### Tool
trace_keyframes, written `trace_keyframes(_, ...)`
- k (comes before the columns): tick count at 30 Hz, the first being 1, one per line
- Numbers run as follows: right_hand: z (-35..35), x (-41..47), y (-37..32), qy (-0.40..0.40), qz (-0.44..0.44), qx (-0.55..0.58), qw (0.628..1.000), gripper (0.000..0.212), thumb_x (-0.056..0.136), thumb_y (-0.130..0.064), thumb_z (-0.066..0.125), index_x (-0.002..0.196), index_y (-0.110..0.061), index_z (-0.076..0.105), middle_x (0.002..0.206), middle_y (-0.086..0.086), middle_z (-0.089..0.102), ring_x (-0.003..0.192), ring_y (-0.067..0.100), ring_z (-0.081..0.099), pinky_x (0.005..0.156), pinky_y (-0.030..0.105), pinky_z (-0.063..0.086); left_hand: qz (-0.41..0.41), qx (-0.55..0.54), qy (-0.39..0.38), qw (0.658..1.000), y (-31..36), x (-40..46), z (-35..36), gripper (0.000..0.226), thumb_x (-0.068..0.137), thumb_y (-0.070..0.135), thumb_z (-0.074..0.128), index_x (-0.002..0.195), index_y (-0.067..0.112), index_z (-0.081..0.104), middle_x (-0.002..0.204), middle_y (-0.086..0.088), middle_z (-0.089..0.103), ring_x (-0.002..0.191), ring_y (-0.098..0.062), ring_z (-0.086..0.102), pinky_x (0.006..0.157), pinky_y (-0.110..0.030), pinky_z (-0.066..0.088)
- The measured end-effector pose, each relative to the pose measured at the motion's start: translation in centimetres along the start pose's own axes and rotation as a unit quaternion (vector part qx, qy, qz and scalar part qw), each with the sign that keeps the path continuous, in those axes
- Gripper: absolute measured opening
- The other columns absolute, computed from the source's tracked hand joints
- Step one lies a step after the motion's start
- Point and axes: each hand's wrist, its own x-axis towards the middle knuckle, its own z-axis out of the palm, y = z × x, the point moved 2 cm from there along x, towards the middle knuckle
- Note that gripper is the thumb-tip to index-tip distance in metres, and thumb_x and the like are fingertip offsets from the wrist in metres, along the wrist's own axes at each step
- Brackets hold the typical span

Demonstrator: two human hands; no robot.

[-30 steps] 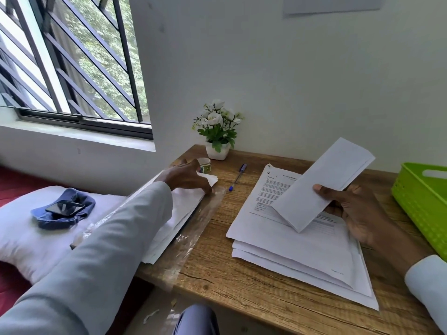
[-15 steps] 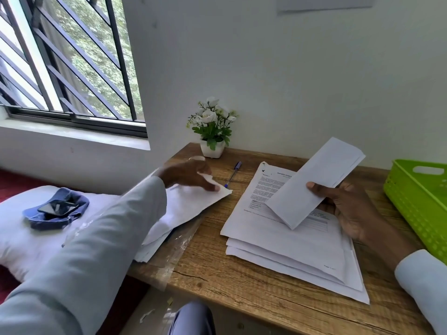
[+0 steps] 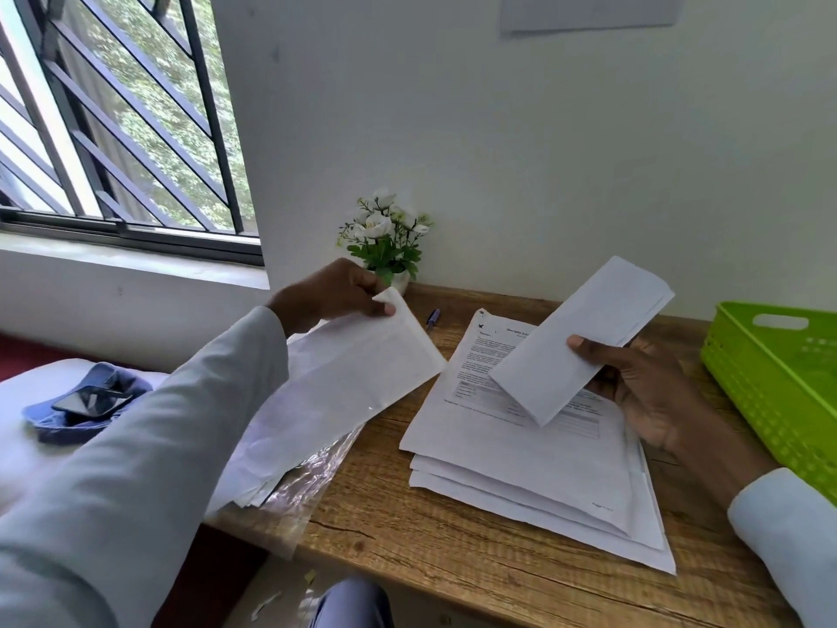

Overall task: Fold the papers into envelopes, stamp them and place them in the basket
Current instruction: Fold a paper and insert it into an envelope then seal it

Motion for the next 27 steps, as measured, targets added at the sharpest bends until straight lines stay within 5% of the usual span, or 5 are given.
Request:
trace_keyframes(5, 0.1, 0.0, -1.4, -0.018, -0.007, 0.087, 0.996, 0.029, 0.08, -0.005, 0.07, 0.108, -0.012, 0.066, 0.098, 0.001, 0.076, 0.088, 0.012, 0.074, 0.064, 0.025, 0.059, 0.098, -0.1, -0.059, 0.988, 4.3, 0.3, 0.6, 0.021, 0.087, 0.005, 0.069, 0.108, 0.001, 0.07, 0.098, -0.008, 0.07, 0.086, -0.014, 0.065, 0.083, -0.028, 0.055)
trace_keyframes(13, -1.8, 0.7, -2.2, 0.115, -0.075, 0.209, 0.968, 0.042, 0.09, -0.005, 0.065, 0.13, -0.015, 0.056, 0.106, 0.004, 0.069, 0.079, 0.012, 0.071, 0.054, 0.026, 0.057, 0.18, -0.073, -0.126, 0.973, 9.4, 3.2, 5.2, 0.009, 0.088, 0.016, 0.069, 0.096, 0.013, 0.073, 0.086, -0.014, 0.061, 0.079, -0.019, 0.057, 0.067, -0.027, 0.049)
trace_keyframes(19, -2.5, 0.6, -2.2, 0.132, -0.05, 0.214, 0.967, 0.022, 0.085, 0.003, 0.068, 0.101, -0.011, 0.062, 0.095, 0.008, 0.069, 0.071, 0.013, 0.07, 0.052, 0.023, 0.056, 0.26, -0.014, -0.143, 0.955, 10.4, 3.6, 10.6, 0.02, 0.087, 0.016, 0.067, 0.101, 0.001, 0.07, 0.08, 0.011, 0.065, 0.08, -0.006, 0.057, 0.073, -0.02, 0.046)
trace_keyframes(23, -2.5, 0.4, -2.4, 0.142, -0.056, 0.22, 0.964, 0.029, 0.081, 0.005, 0.071, 0.103, -0.011, 0.064, 0.098, 0.007, 0.071, 0.076, 0.013, 0.071, 0.057, 0.021, 0.056, 0.291, -0.011, -0.084, 0.953, 9.6, 3.7, 12.3, 0.011, 0.079, 0.036, 0.068, 0.088, 0.041, 0.07, 0.09, -0.007, 0.065, 0.082, -0.019, 0.058, 0.076, -0.031, 0.043)
trace_keyframes(27, -2.6, 0.2, -2.7, 0.171, -0.066, 0.191, 0.964, 0.026, 0.085, -0.003, 0.072, 0.108, -0.006, 0.059, 0.089, 0.008, 0.067, 0.055, 0.008, 0.065, 0.045, 0.019, 0.05, 0.263, -0.05, -0.071, 0.961, 9.3, 3.9, 12.2, 0.009, 0.087, 0.013, 0.069, 0.095, 0.018, 0.071, 0.084, 0.002, 0.064, 0.073, -0.017, 0.057, 0.065, -0.032, 0.046)
